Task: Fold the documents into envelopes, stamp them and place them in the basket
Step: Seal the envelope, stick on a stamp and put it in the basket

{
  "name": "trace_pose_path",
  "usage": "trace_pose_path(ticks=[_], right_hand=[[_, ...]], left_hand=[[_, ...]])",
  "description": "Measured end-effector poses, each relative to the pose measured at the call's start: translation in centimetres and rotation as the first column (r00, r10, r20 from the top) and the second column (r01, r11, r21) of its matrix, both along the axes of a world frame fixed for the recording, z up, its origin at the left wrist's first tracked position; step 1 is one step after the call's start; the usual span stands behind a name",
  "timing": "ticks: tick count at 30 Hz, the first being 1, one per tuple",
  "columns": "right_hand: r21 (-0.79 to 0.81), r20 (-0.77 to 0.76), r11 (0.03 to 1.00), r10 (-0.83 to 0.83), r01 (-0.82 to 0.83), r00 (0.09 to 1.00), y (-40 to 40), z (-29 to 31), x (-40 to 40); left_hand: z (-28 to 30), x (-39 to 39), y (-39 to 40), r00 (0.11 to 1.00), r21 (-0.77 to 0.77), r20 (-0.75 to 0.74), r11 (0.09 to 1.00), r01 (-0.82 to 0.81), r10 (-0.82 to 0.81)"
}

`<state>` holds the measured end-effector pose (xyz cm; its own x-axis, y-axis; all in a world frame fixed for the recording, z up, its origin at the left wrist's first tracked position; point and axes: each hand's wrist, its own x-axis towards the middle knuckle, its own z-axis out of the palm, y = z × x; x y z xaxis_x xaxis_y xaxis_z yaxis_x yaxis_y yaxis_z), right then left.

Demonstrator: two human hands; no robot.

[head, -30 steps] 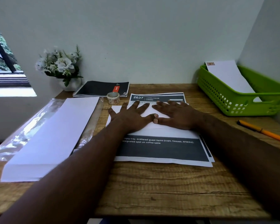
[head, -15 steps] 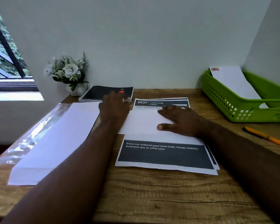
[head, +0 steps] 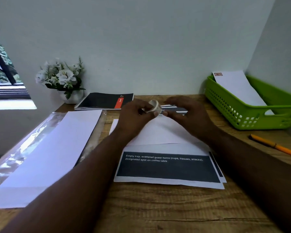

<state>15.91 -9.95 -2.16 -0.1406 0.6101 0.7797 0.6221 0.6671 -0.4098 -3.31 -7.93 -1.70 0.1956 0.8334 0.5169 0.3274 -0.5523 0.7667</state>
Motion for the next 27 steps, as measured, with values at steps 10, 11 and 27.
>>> trace_pose_path(ticks=[10, 11, 27], right_hand=[[0.082, 0.114, 0.996, 0.033, -0.042, 0.993, 0.3, -0.1, 1.2], [0.096, 0.125, 0.995, 0.028, -0.041, 0.992, 0.3, 0.0, 1.2], [0.142, 0.185, 0.99, -0.005, -0.022, 0.983, 0.4, 0.0, 1.4]], left_hand=[[-0.4, 0.7, -0.6, 0.982, -0.119, 0.052, 0.976, 0.184, -0.179], [-0.4, 0.7, -0.6, 0.981, -0.124, 0.048, 0.973, 0.194, -0.189], [-0.6, 0.7, -0.5, 0.954, -0.192, 0.178, 0.942, 0.274, -0.241]])
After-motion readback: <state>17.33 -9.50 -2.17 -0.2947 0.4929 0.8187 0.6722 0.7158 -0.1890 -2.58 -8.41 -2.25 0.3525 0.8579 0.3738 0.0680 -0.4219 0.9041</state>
